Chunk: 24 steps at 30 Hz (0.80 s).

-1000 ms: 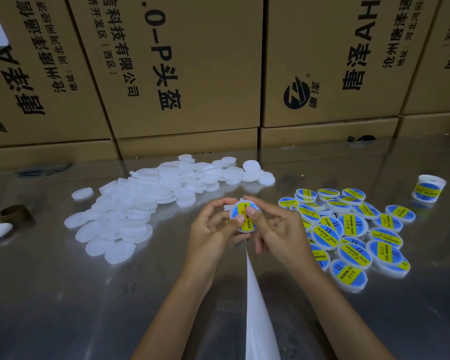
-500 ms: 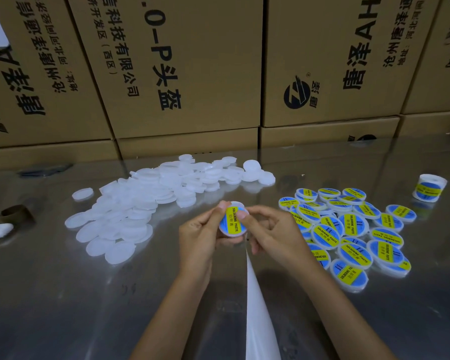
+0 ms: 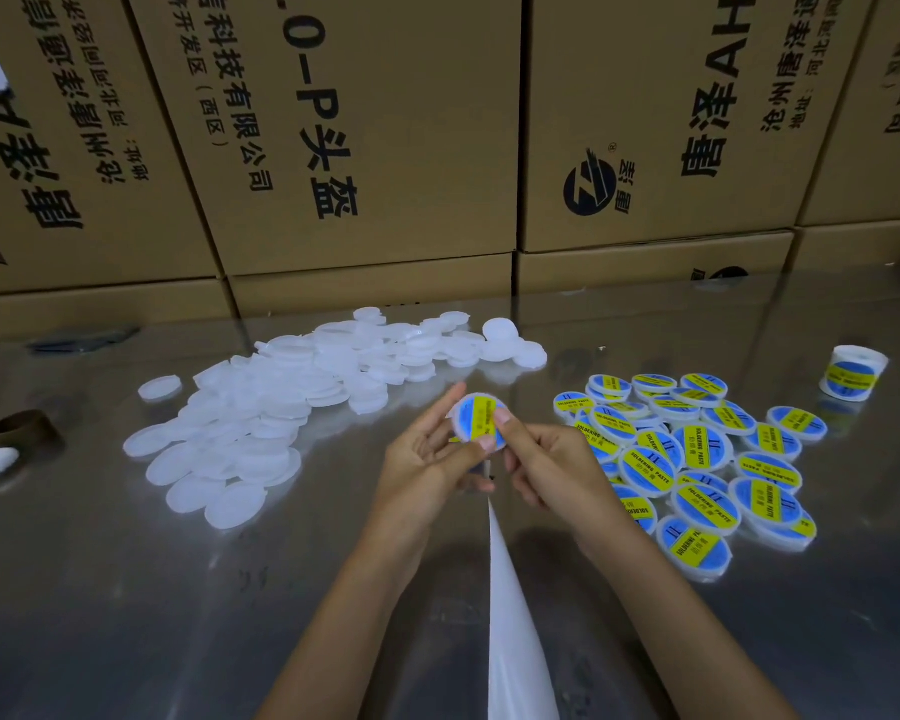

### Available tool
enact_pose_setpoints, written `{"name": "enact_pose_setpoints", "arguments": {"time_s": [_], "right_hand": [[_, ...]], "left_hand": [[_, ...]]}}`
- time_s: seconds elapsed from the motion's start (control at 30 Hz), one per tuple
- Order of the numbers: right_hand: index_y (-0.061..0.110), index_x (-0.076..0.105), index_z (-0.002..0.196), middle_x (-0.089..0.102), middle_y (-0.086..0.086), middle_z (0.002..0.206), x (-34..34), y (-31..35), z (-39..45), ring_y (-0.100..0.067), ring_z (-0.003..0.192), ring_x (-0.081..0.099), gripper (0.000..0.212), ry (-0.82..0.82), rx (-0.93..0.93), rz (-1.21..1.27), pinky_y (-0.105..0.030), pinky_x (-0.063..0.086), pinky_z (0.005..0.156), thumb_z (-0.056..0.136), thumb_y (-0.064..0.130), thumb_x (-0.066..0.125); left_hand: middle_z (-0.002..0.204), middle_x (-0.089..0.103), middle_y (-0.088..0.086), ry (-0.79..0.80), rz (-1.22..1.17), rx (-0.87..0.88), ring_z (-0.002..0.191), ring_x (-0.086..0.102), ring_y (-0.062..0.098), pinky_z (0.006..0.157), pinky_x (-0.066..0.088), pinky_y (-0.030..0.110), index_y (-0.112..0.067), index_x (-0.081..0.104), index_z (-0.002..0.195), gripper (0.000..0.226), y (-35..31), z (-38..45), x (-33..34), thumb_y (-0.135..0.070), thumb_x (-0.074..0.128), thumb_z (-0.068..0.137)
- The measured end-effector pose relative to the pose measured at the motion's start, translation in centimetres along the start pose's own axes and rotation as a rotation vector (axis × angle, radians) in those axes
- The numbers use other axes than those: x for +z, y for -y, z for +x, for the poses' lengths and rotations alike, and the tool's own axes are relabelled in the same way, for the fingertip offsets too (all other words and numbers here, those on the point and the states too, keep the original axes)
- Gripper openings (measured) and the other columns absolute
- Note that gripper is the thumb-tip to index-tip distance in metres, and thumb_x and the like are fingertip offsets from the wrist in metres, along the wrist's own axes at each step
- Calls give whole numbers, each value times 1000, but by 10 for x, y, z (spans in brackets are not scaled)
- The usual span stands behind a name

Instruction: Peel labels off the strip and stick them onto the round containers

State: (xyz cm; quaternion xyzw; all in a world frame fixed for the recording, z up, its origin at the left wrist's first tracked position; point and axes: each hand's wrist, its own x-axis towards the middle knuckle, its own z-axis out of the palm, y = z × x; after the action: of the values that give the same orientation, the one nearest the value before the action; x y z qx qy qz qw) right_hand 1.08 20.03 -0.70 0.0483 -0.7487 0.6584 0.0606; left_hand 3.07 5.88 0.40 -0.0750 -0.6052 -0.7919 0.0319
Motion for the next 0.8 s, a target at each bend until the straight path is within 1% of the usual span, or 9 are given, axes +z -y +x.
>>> {"name": "enact_pose_setpoints", "arguments": {"time_s": [0.07,0.13,0.2,0.3,0.37,0.47,0.57,0.7,0.8], "right_hand": [[13,55,55,43,-2,36,-3,-1,2,-8,31,35,54,-83,60,62,-13,27,36,97,46,54],[11,59,61,44,-1,38,-9,-4,6,-8,33,37,52,-222,129,148,-15,28,35,98,47,52],[11,62,69,44,0,39,-18,-9,11,-9,35,36,48,-348,192,248,-18,28,37,101,44,49],[9,65,82,42,1,42,-26,-13,14,-10,38,34,41,-433,257,432,-22,27,43,105,34,43],[9,66,86,43,0,44,-28,-13,15,-10,40,35,39,-456,278,519,-21,29,43,106,30,40],[8,66,86,42,0,44,-29,-11,14,-10,40,36,39,-467,304,622,-19,31,40,107,27,39],[8,67,87,43,0,44,-29,-7,13,-9,40,36,37,-453,329,631,-19,32,43,106,27,41],[9,66,88,46,2,41,-27,-7,13,-8,36,38,27,-401,317,559,-18,33,41,102,17,43],[9,66,90,51,1,42,-20,-8,13,-9,37,42,24,-340,241,349,-20,35,41,98,11,43]], "left_hand": [[111,75,5,-53,-6,8,88,72,21,62,58,31,-27,59,133,45,2,0,1,-9,67,92],[105,76,6,-151,-26,13,78,70,21,56,56,31,-24,65,125,33,4,2,-2,-11,64,94],[99,77,8,-220,-36,5,73,68,21,53,54,30,-20,69,117,26,5,5,-7,-9,61,94],[90,77,8,-285,-17,7,65,68,19,48,53,27,-15,71,111,23,6,8,-14,-6,55,97],[85,77,7,-329,2,0,62,67,17,47,52,26,-12,70,111,23,8,11,-20,-5,53,98],[89,75,9,-379,38,-17,64,65,19,48,52,26,-11,70,114,23,12,15,-28,-7,51,100],[89,72,11,-416,48,-31,62,62,19,47,51,26,-9,69,112,23,17,19,-34,-5,51,100],[87,69,14,-457,51,-43,63,60,21,48,53,25,-6,67,110,22,27,25,-41,-1,48,99],[89,66,13,-520,161,9,71,61,22,52,56,26,-9,65,105,26,36,33,-44,4,44,98]]}}
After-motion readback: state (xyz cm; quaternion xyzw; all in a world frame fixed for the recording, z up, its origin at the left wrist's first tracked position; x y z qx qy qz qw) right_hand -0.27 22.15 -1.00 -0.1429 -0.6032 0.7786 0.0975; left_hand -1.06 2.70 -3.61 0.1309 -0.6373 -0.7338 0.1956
